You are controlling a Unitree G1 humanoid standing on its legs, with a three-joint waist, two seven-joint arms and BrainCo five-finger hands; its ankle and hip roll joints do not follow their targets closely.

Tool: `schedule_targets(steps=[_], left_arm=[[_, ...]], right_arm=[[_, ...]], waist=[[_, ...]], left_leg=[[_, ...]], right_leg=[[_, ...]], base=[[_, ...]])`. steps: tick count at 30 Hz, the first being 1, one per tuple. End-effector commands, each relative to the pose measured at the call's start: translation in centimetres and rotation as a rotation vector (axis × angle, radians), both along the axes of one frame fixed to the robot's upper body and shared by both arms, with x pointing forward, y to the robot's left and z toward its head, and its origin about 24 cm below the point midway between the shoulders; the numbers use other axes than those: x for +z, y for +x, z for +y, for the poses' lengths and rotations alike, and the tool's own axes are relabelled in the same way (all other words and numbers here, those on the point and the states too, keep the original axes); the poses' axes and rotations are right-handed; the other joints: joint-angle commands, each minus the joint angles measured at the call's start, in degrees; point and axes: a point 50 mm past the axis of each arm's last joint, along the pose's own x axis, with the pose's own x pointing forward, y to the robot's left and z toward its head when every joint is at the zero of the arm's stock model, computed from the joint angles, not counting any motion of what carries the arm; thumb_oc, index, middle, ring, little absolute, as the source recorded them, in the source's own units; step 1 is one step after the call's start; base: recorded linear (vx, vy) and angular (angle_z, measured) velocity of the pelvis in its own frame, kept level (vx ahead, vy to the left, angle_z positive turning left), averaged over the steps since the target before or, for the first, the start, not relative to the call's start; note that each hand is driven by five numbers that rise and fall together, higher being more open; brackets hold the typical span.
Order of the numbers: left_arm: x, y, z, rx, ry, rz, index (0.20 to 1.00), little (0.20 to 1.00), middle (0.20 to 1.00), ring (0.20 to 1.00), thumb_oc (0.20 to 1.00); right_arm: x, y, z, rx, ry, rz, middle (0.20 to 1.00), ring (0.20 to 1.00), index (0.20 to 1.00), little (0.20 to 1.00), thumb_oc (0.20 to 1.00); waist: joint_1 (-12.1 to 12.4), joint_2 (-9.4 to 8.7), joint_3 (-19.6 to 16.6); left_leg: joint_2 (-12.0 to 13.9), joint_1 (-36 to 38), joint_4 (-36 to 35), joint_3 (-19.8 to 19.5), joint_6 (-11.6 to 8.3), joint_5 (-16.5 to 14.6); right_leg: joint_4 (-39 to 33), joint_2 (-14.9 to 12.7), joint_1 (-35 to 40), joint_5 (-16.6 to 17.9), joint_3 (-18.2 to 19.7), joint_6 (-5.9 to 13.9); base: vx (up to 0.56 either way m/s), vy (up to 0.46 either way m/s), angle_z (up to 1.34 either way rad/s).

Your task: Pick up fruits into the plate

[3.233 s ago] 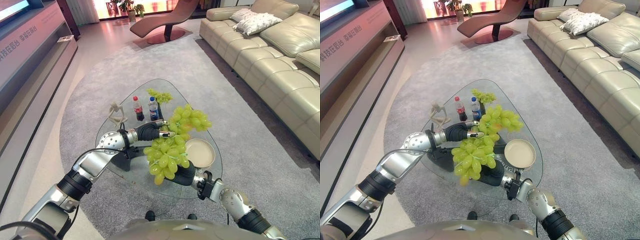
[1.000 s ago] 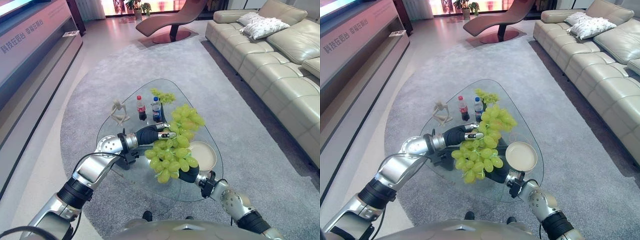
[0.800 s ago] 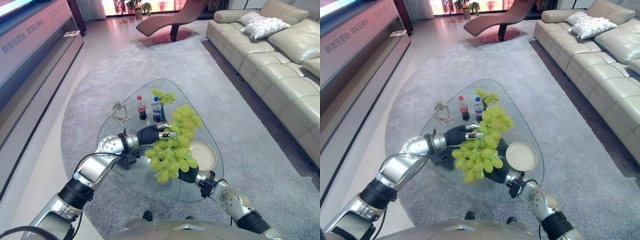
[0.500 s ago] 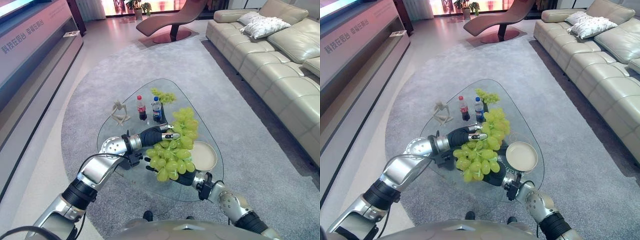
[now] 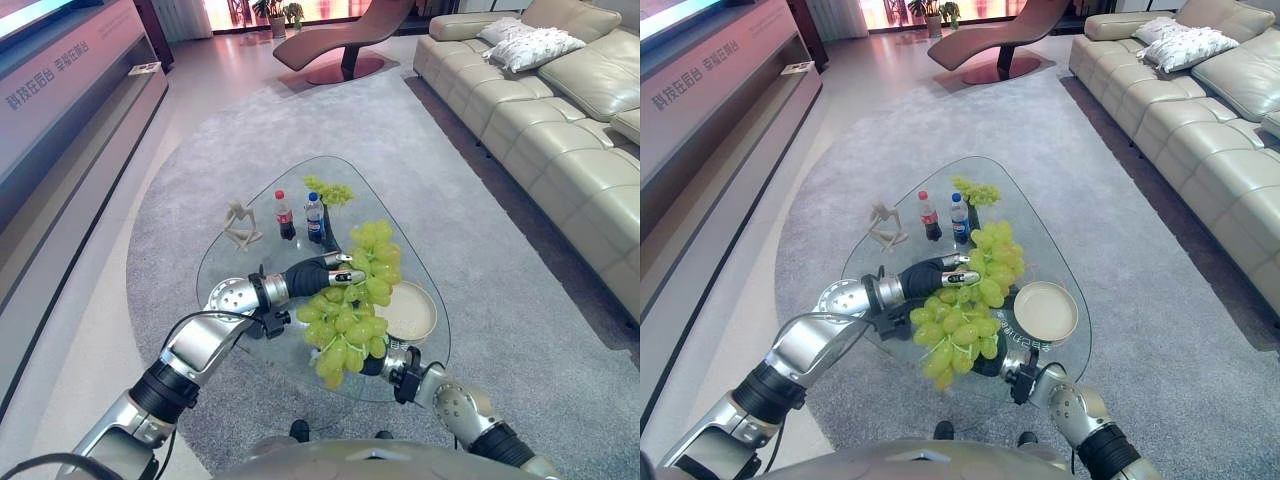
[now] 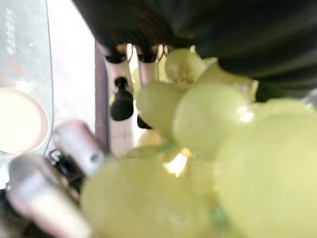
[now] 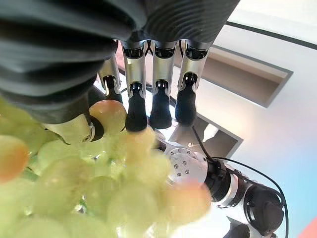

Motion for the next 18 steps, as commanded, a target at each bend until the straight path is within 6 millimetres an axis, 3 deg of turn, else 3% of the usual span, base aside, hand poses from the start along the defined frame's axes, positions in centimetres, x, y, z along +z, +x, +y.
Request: schedule_targets(steps=[1,14,15,16,17,18], left_arm=[[2.4,0.4,-0.8,-0.036,-0.071,-0.102,0.2,0.2,0.2,0.2,0.2],[2.0,0.7,-0.1,0.009,-0.065,-0.087,0.2,0.2,0.2,0.2,0.2],[2.0,0.7,0.0,0.015,-0.065,-0.083,0.322,0.322,0.322,0.322,0.322],[1.9,0.8,0.1,0.023,-0.065,-0.082,0.388,0.388,0.388,0.388,0.388],[1.9,0.8,0.2,0.035,-0.068,-0.085,0.351,0.351,0.351,0.351,0.351],[1.9,0.8,0.4,0.04,-0.07,-0.085,0.2,0.2,0.2,0.2,0.2]], right_arm=[[3.7,1.4,2.0,0.026,0.177,-0.122,0.2,0.2,0.2,0.2,0.2],[3.2,1.5,1.4,-0.017,0.166,-0.102,0.2,0.2,0.2,0.2,0.2],[3.2,1.6,1.3,-0.024,0.165,-0.099,0.2,0.2,0.2,0.2,0.2],[3.2,1.6,1.2,-0.031,0.162,-0.097,0.2,0.2,0.2,0.2,0.2],[3.1,1.7,1.0,-0.042,0.155,-0.094,0.2,0.2,0.2,0.2,0.2],[3.0,1.7,1.0,-0.05,0.15,-0.093,0.2,0.2,0.2,0.2,0.2]], waist=[[0.92,-2.29,0.58],[0.84,-2.28,0.44],[0.83,-2.29,0.42],[0.8,-2.32,0.42],[0.8,-2.33,0.41],[0.82,-2.33,0.39]], left_leg=[[-1.68,6.37,1.99,2.21,1.78,-12.0],[-1.59,6.44,1.85,2.25,1.66,-11.88],[-1.59,6.44,1.81,2.24,1.66,-11.85],[-1.6,6.46,1.77,2.23,1.67,-11.81],[-1.6,6.44,1.79,2.21,1.64,-11.8],[-1.58,6.42,1.82,2.23,1.62,-11.79]], right_leg=[[1.29,-2.86,3.1,-5.63,-0.47,2.84],[1.19,-2.78,3.15,-5.59,-0.7,2.79],[1.18,-2.75,3.13,-5.58,-0.68,2.77],[1.17,-2.72,3.12,-5.56,-0.67,2.74],[1.19,-2.72,3.1,-5.55,-0.66,2.75],[1.21,-2.72,3.1,-5.55,-0.66,2.75]], base=[[0.0,0.0,0.0],[0.0,0.0,0.0],[0.0,0.0,0.0],[0.0,0.0,0.0],[0.0,0.0,0.0],[0.0,0.0,0.0]])
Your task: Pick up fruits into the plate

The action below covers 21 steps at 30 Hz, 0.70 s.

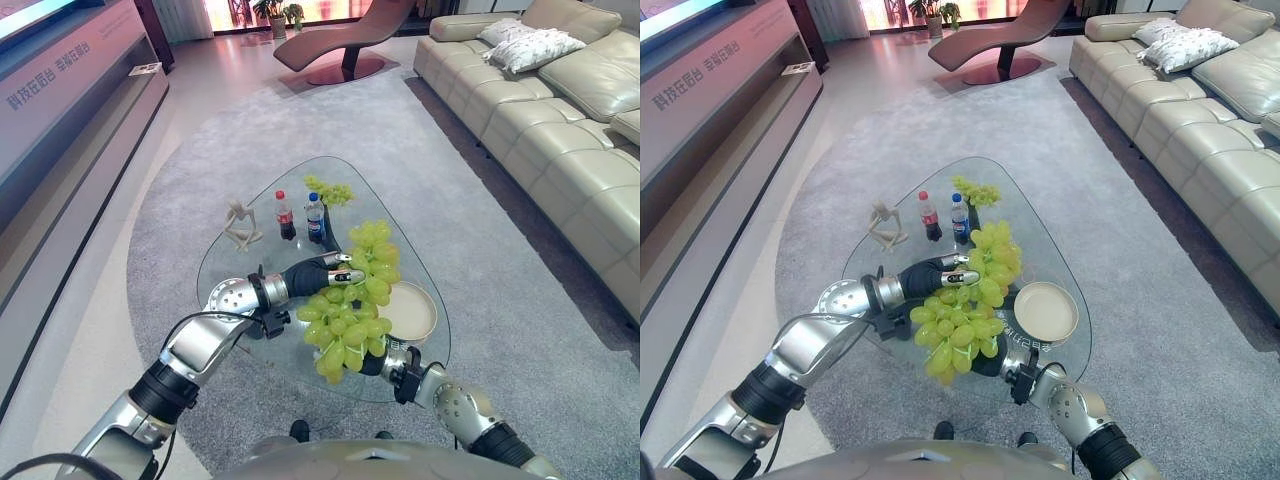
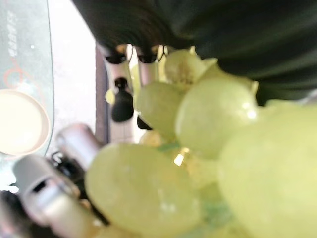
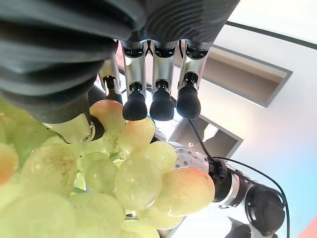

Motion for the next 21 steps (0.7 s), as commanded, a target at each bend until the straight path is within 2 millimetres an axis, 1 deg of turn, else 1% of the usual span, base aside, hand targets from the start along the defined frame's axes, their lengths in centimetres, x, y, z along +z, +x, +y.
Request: schedule_targets(steps=[1,3,7,9,14,15,17,18,19,21], left_arm=[[2.1,1.0,0.4,0.031,-0.076,-0.092,0.2,0.2,0.2,0.2,0.2],[2.2,1.1,0.7,0.041,-0.08,-0.092,0.2,0.2,0.2,0.2,0.2],[2.6,1.2,1.3,0.072,-0.1,-0.106,0.2,0.2,0.2,0.2,0.2],[3.0,1.3,1.8,0.085,-0.111,-0.118,0.2,0.2,0.2,0.2,0.2],[3.2,1.5,2.1,0.106,-0.115,-0.124,0.2,0.2,0.2,0.2,0.2],[3.2,1.6,2.3,0.117,-0.114,-0.125,0.2,0.2,0.2,0.2,0.2],[3.2,1.7,2.5,0.128,-0.113,-0.124,0.213,0.213,0.213,0.213,0.213],[3.1,1.9,3.0,0.151,-0.113,-0.12,0.2,0.2,0.2,0.2,0.2],[3.1,1.9,3.0,0.152,-0.113,-0.119,0.2,0.2,0.2,0.2,0.2],[3.1,2.0,3.5,0.171,-0.108,-0.117,0.2,0.2,0.2,0.2,0.2]], right_arm=[[2.7,1.7,0.8,-0.063,0.139,-0.091,0.2,0.2,0.2,0.2,0.2],[2.5,1.8,0.5,-0.077,0.127,-0.086,0.2,0.2,0.2,0.2,0.2],[1.6,1.9,-0.6,-0.132,0.086,-0.065,0.2,0.2,0.2,0.2,0.2],[0.7,1.9,-1.5,-0.179,0.053,-0.045,0.2,0.2,0.2,0.2,0.2],[-0.1,2.0,-2.5,-0.229,0.012,-0.028,0.2,0.2,0.2,0.2,0.2],[-0.5,2.1,-3.1,-0.257,-0.016,-0.024,0.2,0.2,0.2,0.2,0.2],[-0.8,2.1,-3.6,-0.275,-0.036,-0.024,0.2,0.2,0.2,0.2,0.2],[-1.1,2.2,-4.7,-0.31,-0.055,-0.022,0.2,0.2,0.2,0.2,0.2],[-1.1,2.3,-4.7,-0.312,-0.056,-0.023,0.2,0.2,0.2,0.2,0.2],[-1.1,2.4,-5.6,-0.341,-0.059,-0.025,0.2,0.2,0.2,0.2,0.2]], waist=[[0.79,-2.36,0.37],[0.76,-2.37,0.31],[0.54,-2.4,0.16],[0.39,-2.48,0.16],[0.14,-2.56,0.19],[0.05,-2.57,0.24],[-0.05,-2.58,0.25],[-0.29,-2.68,0.34],[-0.3,-2.67,0.35],[-0.51,-2.71,0.46]], left_leg=[[-1.51,6.41,1.82,2.35,1.54,-11.77],[-1.52,6.4,1.79,2.37,1.52,-11.77],[-1.45,6.35,1.66,2.47,1.42,-11.65],[-1.4,6.31,1.69,2.47,1.4,-11.61],[-1.31,6.32,1.63,2.6,1.34,-11.62],[-1.31,6.34,1.63,2.63,1.31,-11.62],[-1.29,6.4,1.59,2.64,1.28,-11.63],[-1.26,6.46,1.58,2.74,1.23,-11.67],[-1.25,6.47,1.57,2.74,1.23,-11.67],[-1.19,6.55,1.52,2.87,1.18,-11.67]], right_leg=[[1.21,-2.77,3.05,-5.54,-0.7,2.75],[1.18,-2.77,3.06,-5.56,-0.7,2.76],[1.1,-2.8,2.99,-5.5,-0.76,2.8],[1.13,-2.84,2.95,-5.44,-0.85,2.82],[1.12,-2.82,2.89,-5.45,-0.91,2.8],[1.13,-2.82,2.9,-5.43,-0.96,2.83],[1.13,-2.8,2.89,-5.39,-0.99,2.84],[1.12,-2.78,2.9,-5.37,-0.99,2.87],[1.12,-2.78,2.9,-5.37,-0.99,2.87],[1.09,-2.76,2.92,-5.29,-0.98,2.92]], base=[[0.0,0.0,0.0],[0.0,0.0,0.0],[0.0,0.0,0.0],[0.0,0.0,0.0],[0.0,0.0,0.0],[0.0,0.0,0.0],[0.0,0.0,0.0],[0.0,0.0,0.0],[0.0,0.0,0.0],[0.0,0.0,0.0]])
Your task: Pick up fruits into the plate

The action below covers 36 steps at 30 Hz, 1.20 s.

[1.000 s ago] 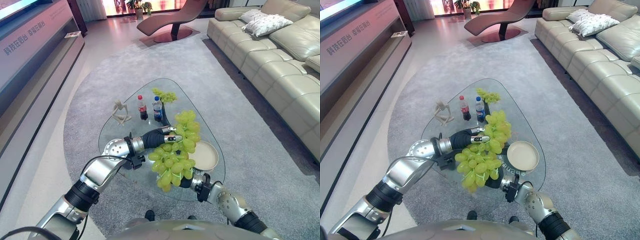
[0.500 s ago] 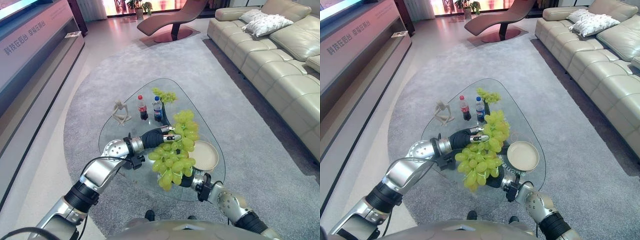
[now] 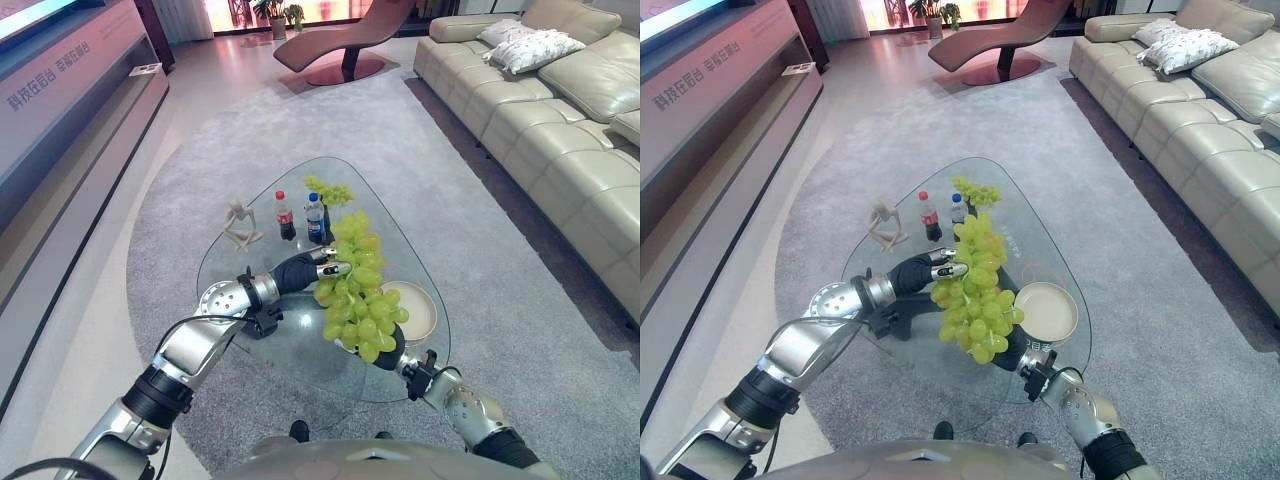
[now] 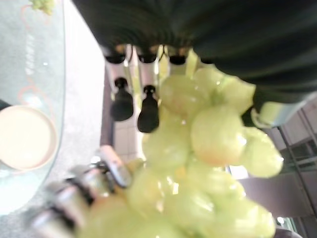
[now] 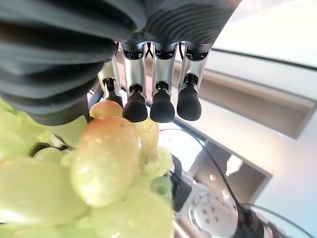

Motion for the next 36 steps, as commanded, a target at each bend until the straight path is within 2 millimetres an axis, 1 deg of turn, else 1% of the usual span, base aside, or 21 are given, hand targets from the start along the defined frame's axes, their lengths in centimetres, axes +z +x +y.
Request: schedule_targets(steps=[1,2,3,4,5,16,19,26,34,36], left_arm=[[3.7,1.6,1.8,0.066,-0.112,-0.14,0.2,0.2,0.2,0.2,0.2],[3.6,1.6,1.8,0.069,-0.112,-0.139,0.2,0.2,0.2,0.2,0.2],[3.6,1.6,1.9,0.076,-0.112,-0.136,0.354,0.354,0.354,0.354,0.354],[3.5,1.7,2.1,0.089,-0.113,-0.132,0.715,0.715,0.715,0.715,0.715],[3.5,1.7,2.2,0.098,-0.114,-0.13,1.0,1.0,1.0,1.0,1.0],[3.0,2.2,4.1,0.212,-0.117,-0.113,1.0,1.0,1.0,1.0,1.0],[2.8,2.2,4.6,0.232,-0.116,-0.111,1.0,1.0,1.0,1.0,1.0],[2.7,2.3,5.0,0.262,-0.126,-0.11,1.0,1.0,1.0,1.0,1.0],[2.5,2.4,5.1,0.286,-0.127,-0.108,1.0,1.0,1.0,1.0,1.0],[2.5,2.4,5.5,0.292,-0.125,-0.105,1.0,1.0,1.0,1.0,1.0]], right_arm=[[1.0,1.5,-1.5,-0.105,0.023,-0.07,0.2,0.2,0.2,0.2,0.2],[1.0,1.5,-1.5,-0.109,0.021,-0.071,0.2,0.2,0.2,0.2,0.2],[1.0,1.6,-1.8,-0.118,0.019,-0.074,0.2,0.2,0.2,0.2,0.2],[1.2,1.7,-2.2,-0.134,0.013,-0.081,0.2,0.2,0.2,0.2,0.2],[1.2,1.8,-2.4,-0.142,0.009,-0.085,0.2,0.2,0.2,0.2,0.2],[1.4,2.2,-4.9,-0.211,-0.013,-0.102,0.2,0.2,0.2,0.2,0.2],[1.6,2.2,-5.3,-0.22,-0.019,-0.11,0.2,0.2,0.2,0.2,0.2],[2.1,2.6,-5.8,-0.235,-0.025,-0.134,0.2,0.2,0.2,0.2,0.2],[2.4,2.8,-5.8,-0.244,-0.021,-0.155,0.2,0.2,0.2,0.2,0.2],[2.7,3.0,-5.8,-0.246,-0.017,-0.162,0.2,0.2,0.2,0.2,0.2]], waist=[[-0.23,-2.56,0.45],[-0.25,-2.56,0.45],[-0.33,-2.58,0.42],[-0.43,-2.59,0.38],[-0.49,-2.61,0.41],[-0.55,-2.85,0.45],[-0.5,-2.9,0.42],[-0.37,-2.93,0.55],[-0.36,-2.93,0.68],[-0.31,-2.93,0.61]], left_leg=[[-1.18,6.52,1.49,2.92,1.07,-11.73],[-1.16,6.54,1.48,2.97,1.06,-11.74],[-1.13,6.53,1.47,3.05,1.05,-11.76],[-1.1,6.57,1.41,3.11,1.04,-11.79],[-1.06,6.59,1.37,3.14,1.02,-11.78],[-0.74,6.46,1.23,3.4,0.89,-11.66],[-0.67,6.36,1.19,3.48,0.82,-11.6],[-0.59,6.31,1.13,3.42,0.76,-11.53],[-0.53,6.33,1.14,3.47,0.73,-11.48],[-0.47,6.35,1.15,3.54,0.7,-11.51]], right_leg=[[1.08,-2.76,2.88,-5.28,-0.93,2.92],[1.06,-2.75,2.91,-5.29,-0.95,2.93],[1.03,-2.76,2.9,-5.29,-0.94,2.96],[1.01,-2.76,2.88,-5.3,-0.92,3.0],[1.0,-2.76,2.87,-5.28,-0.92,3.03],[0.87,-2.72,2.83,-5.26,-1.11,3.09],[0.78,-2.72,2.79,-5.23,-1.16,3.1],[0.75,-2.71,2.79,-5.26,-1.27,3.08],[0.8,-2.72,2.79,-5.23,-1.33,3.1],[0.84,-2.69,2.88,-5.36,-1.38,3.07]], base=[[0.0,0.0,0.0],[0.0,0.0,0.0],[0.0,0.0,0.0],[0.0,0.0,0.0],[0.0,0.0,0.0],[0.0,0.0,0.0],[0.0,0.0,0.0],[0.0,0.0,0.0],[0.0,0.0,0.0],[0.0,0.0,0.0]])
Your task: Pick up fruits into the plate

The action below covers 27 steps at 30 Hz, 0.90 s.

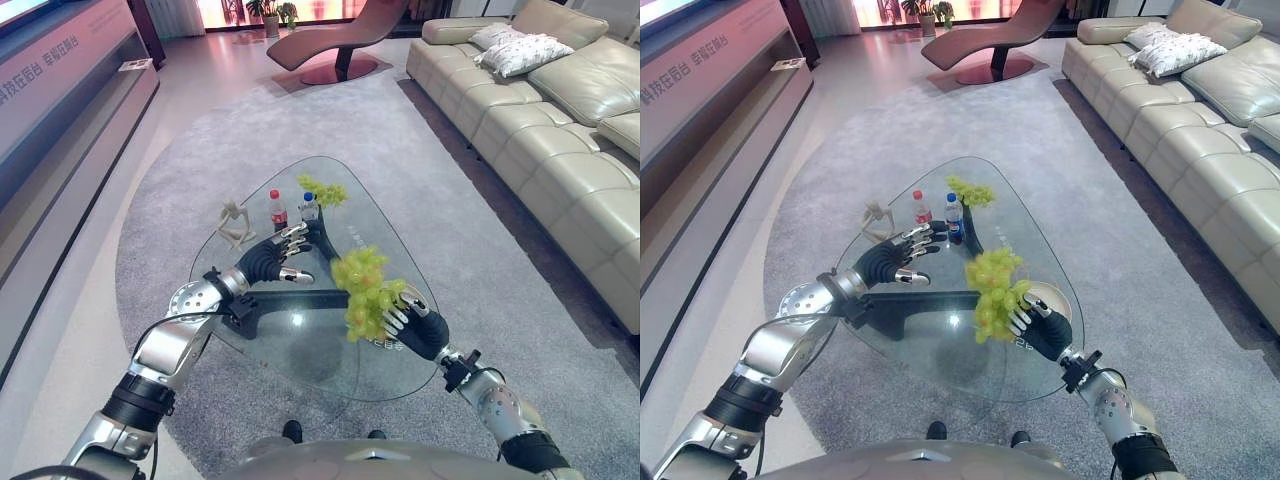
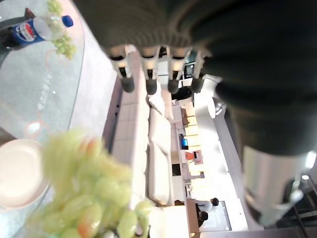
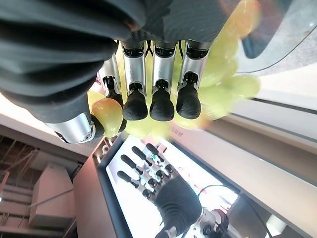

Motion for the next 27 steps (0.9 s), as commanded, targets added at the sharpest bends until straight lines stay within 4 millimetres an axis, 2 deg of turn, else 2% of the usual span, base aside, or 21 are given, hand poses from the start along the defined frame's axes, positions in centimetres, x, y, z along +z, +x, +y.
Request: schedule_targets(steps=[1,19,23,27], left_arm=[[2.1,1.4,1.5,0.054,-0.043,-0.108,1.0,1.0,1.0,1.0,1.0],[1.8,1.3,1.6,0.058,-0.053,-0.09,1.0,1.0,1.0,1.0,1.0],[1.0,1.0,2.0,0.103,-0.054,-0.061,1.0,1.0,1.0,1.0,1.0],[0.1,0.8,2.8,0.154,-0.036,-0.022,1.0,1.0,1.0,1.0,1.0]], right_arm=[[3.3,2.5,-0.1,-0.026,0.052,-0.192,0.2,0.2,0.2,0.2,0.2],[3.3,2.4,0.0,-0.028,0.047,-0.194,0.2,0.2,0.2,0.2,0.2],[3.2,2.5,-0.7,-0.048,-0.005,-0.189,0.2,0.2,0.2,0.2,0.2],[3.6,3.0,-2.4,-0.096,-0.115,-0.197,0.2,0.2,0.2,0.2,0.2]], waist=[[0.08,-1.43,0.53],[0.21,-1.34,0.6],[0.26,-1.53,0.69],[0.56,-1.96,2.01]], left_leg=[[-0.49,6.44,1.14,3.23,0.8,-11.46],[-0.63,6.48,1.35,3.07,0.87,-11.61],[-0.69,6.22,1.72,2.91,0.83,-11.59],[-0.64,5.27,2.86,2.74,0.77,-11.76]], right_leg=[[0.86,-2.68,2.98,-5.36,-1.4,3.02],[1.01,-2.82,3.04,-5.49,-1.48,3.05],[1.25,-2.77,2.83,-5.47,-1.28,3.03],[1.83,-2.76,2.17,-5.39,-1.08,2.91]], base=[[0.0,0.0,0.0],[0.0,0.0,0.0],[0.06,-0.002,0.0],[0.0,0.0,0.0]])
